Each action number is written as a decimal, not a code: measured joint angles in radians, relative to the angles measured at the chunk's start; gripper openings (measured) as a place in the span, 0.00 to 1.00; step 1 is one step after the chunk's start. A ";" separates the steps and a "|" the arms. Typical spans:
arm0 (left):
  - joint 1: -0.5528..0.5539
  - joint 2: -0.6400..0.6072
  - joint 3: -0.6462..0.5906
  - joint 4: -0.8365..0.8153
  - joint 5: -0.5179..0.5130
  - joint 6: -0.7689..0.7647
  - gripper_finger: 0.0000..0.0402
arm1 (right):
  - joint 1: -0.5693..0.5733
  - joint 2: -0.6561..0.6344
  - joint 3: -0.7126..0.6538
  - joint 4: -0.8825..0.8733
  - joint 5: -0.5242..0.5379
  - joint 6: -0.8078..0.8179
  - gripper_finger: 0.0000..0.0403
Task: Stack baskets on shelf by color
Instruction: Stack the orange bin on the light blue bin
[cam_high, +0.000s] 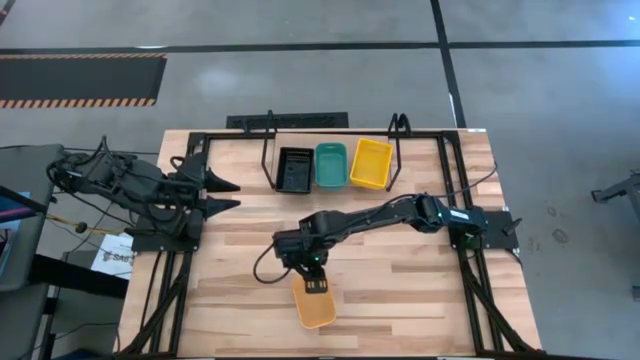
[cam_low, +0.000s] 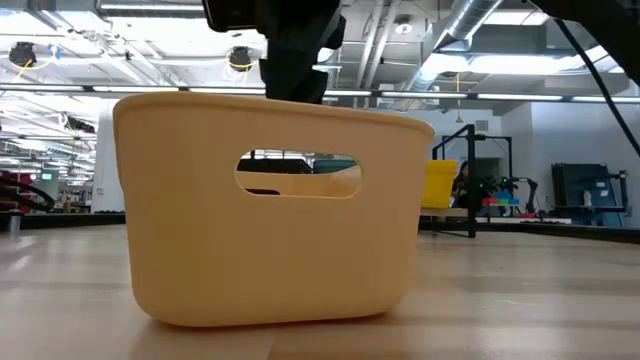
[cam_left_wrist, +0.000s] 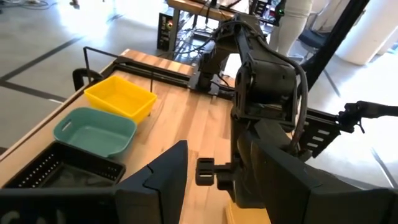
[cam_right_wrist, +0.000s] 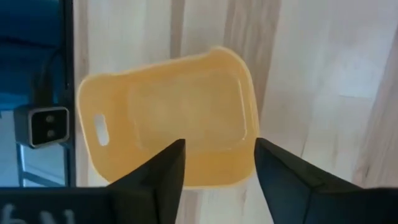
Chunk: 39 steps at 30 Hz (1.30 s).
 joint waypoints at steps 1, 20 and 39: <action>0.000 0.000 0.000 0.000 -0.001 0.000 0.41 | 0.001 0.000 0.000 -0.007 0.001 -0.009 0.53; 0.000 0.000 0.001 -0.010 0.001 -0.001 0.41 | 0.017 0.150 0.000 -0.038 -0.002 -0.020 0.34; 0.000 0.001 0.001 -0.025 0.004 -0.001 0.41 | 0.003 -0.217 0.025 -0.114 0.387 0.165 0.01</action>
